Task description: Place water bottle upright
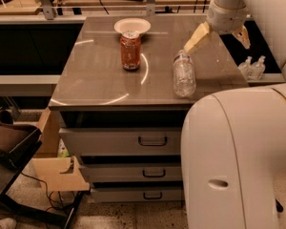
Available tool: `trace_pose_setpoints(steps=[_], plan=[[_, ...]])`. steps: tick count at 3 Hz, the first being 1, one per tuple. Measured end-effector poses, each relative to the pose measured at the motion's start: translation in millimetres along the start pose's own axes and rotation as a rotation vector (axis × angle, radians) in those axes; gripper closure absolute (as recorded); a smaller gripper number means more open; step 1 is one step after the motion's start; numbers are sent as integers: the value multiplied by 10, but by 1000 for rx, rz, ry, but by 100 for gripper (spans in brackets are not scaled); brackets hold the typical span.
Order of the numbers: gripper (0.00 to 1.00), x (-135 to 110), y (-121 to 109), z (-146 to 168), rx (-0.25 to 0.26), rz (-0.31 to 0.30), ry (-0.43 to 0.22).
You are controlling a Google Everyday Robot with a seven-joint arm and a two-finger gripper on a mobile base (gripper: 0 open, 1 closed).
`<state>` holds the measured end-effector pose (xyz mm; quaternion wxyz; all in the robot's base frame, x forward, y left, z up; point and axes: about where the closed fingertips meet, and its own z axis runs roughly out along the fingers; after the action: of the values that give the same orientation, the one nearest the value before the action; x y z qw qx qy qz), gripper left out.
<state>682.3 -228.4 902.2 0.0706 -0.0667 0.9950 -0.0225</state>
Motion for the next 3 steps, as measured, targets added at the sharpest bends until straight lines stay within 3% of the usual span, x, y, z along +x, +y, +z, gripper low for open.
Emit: trace_pose_setpoints(steps=[1,3], plan=[[0,40,94,110,-60,28,23],[0,68,299,371,-99,67,89]])
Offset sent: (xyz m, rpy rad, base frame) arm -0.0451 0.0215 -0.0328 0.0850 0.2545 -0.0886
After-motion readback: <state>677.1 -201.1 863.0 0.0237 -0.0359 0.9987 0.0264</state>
